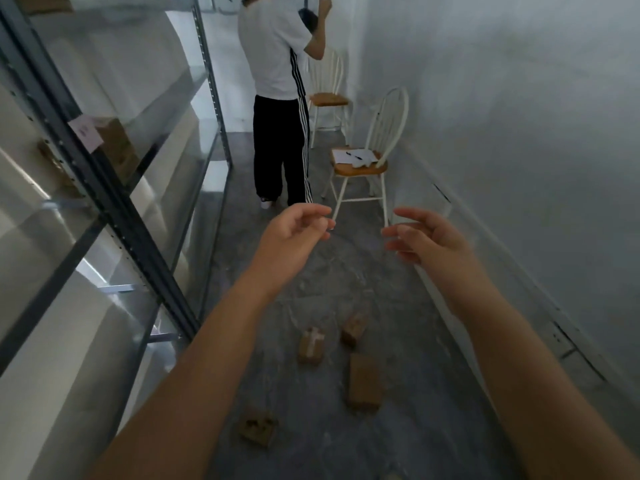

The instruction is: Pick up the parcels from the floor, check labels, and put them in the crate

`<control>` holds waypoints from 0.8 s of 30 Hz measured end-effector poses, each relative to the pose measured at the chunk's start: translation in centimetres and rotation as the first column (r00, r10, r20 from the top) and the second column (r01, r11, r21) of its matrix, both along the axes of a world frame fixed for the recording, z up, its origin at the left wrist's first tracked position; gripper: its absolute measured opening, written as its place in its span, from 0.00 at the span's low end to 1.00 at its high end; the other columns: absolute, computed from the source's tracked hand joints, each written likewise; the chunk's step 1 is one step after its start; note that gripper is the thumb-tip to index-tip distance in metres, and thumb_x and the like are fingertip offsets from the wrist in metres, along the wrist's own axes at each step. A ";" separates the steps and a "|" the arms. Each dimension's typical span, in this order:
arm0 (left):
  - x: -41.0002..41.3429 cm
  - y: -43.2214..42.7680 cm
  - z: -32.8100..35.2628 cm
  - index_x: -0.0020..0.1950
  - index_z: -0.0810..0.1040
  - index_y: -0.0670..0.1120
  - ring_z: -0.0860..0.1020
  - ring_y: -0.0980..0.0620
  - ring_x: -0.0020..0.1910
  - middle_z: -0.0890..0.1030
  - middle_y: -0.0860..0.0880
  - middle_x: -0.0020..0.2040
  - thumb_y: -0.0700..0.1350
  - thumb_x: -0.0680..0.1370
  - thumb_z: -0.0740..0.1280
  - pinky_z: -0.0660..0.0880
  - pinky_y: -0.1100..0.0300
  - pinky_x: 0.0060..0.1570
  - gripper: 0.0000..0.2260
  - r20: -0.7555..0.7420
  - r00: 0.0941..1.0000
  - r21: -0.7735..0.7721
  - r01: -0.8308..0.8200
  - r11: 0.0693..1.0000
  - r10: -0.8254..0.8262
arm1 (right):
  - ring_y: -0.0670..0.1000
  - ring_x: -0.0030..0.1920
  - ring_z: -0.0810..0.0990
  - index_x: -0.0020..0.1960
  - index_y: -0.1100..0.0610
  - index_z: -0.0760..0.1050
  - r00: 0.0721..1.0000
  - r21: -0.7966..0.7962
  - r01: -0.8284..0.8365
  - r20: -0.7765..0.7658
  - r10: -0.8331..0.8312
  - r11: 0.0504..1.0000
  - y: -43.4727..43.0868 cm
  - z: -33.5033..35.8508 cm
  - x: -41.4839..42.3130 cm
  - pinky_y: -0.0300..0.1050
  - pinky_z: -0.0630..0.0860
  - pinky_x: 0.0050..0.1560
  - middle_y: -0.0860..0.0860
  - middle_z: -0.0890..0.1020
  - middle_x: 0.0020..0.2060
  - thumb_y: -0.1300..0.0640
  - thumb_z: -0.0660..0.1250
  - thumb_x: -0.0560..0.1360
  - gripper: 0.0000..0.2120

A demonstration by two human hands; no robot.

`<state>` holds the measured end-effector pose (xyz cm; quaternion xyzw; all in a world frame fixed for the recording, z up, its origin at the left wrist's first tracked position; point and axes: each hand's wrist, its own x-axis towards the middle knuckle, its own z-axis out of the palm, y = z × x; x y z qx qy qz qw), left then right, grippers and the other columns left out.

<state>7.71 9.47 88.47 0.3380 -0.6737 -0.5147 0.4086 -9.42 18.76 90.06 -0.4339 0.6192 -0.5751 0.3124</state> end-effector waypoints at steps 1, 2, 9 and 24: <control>-1.1 -0.4 -0.1 0.49 0.77 0.54 0.81 0.58 0.45 0.82 0.53 0.46 0.40 0.80 0.62 0.73 0.69 0.43 0.09 -0.008 1.000 0.005 -0.014 1.000 0.014 | 0.37 0.35 0.80 0.58 0.53 0.73 1.000 0.009 -0.019 -0.006 0.019 1.000 -0.5 0.0 -0.9 0.29 0.75 0.40 0.45 0.82 0.41 0.62 0.61 0.78 0.10; -2.2 -0.9 -0.1 0.49 0.77 0.54 0.81 0.57 0.45 0.82 0.53 0.46 0.40 0.80 0.62 0.74 0.68 0.44 0.09 -0.018 0.999 0.016 -0.037 0.999 0.037 | 0.37 0.35 0.80 0.58 0.54 0.73 0.999 0.015 -0.040 -0.014 0.040 0.999 -1.0 0.0 -2.0 0.28 0.75 0.39 0.46 0.82 0.42 0.62 0.61 0.78 0.10; -10.8 -3.4 -0.5 0.53 0.77 0.48 0.80 0.57 0.46 0.82 0.50 0.49 0.40 0.81 0.61 0.74 0.71 0.43 0.07 -0.020 0.997 0.051 -0.076 0.996 0.077 | 0.40 0.38 0.80 0.50 0.48 0.75 0.998 0.027 -0.052 -0.017 0.053 0.998 -4.6 -0.3 -10.9 0.34 0.75 0.43 0.44 0.83 0.41 0.61 0.62 0.78 0.09; -12.7 -13.6 -4.4 0.55 0.77 0.44 0.80 0.61 0.40 0.82 0.51 0.46 0.38 0.80 0.60 0.72 0.75 0.38 0.07 0.045 0.969 0.135 -0.245 0.960 0.241 | 0.44 0.42 0.81 0.50 0.47 0.74 0.990 0.123 -0.140 0.053 0.134 0.982 -16.2 -4.5 -14.9 0.37 0.75 0.46 0.45 0.83 0.42 0.61 0.60 0.78 0.10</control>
